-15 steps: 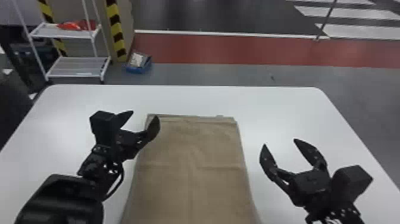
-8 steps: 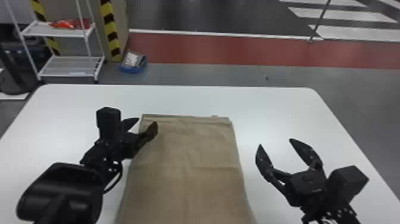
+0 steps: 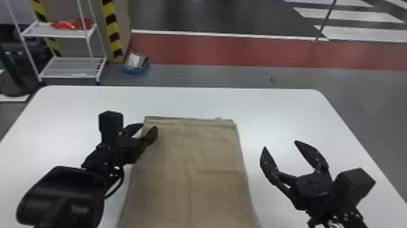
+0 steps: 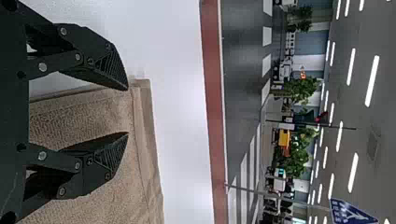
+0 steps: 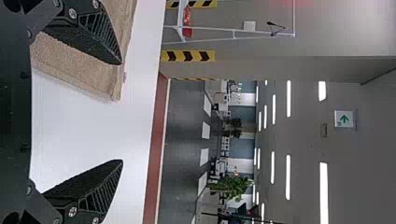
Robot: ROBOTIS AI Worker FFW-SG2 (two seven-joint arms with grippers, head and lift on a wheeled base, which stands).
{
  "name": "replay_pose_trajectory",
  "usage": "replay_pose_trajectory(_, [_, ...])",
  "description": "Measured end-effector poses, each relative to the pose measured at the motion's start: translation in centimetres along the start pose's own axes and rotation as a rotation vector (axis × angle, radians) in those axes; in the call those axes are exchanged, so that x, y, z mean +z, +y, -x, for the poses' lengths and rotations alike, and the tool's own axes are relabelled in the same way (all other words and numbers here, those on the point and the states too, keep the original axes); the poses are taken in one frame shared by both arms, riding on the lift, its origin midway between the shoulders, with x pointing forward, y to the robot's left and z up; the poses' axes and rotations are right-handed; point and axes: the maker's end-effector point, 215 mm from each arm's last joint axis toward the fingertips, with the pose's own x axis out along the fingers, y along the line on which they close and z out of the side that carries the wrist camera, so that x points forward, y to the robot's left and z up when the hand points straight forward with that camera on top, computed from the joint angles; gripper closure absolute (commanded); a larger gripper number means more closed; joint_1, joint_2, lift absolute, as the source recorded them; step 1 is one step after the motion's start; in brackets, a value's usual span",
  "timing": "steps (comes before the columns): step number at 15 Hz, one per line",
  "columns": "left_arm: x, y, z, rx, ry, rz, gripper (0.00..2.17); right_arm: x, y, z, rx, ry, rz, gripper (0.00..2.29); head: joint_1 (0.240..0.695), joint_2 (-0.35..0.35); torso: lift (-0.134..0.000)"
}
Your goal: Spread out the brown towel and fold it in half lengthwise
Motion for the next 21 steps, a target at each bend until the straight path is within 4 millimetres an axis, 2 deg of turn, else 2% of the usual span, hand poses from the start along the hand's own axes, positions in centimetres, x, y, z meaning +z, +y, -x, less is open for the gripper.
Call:
replay_pose_trajectory(9, [-1.3,0.5,0.0,0.013,0.030,-0.010,0.65,-0.1,0.4,-0.1,0.007,0.001,-0.003,0.14,0.695,-0.090,-0.125])
replay_pose_trajectory(12, [-1.8,0.6,0.1,0.015,0.039,-0.014,0.90,-0.2,0.4,-0.1,0.007,0.003,-0.004,0.14,0.695,-0.088,-0.125])
replay_pose_trajectory(21, [-1.6,1.0,0.6,0.032,0.019,-0.013,0.83,-0.8,0.6,-0.1,0.010,0.019,-0.009,0.14,0.695,-0.081,-0.125])
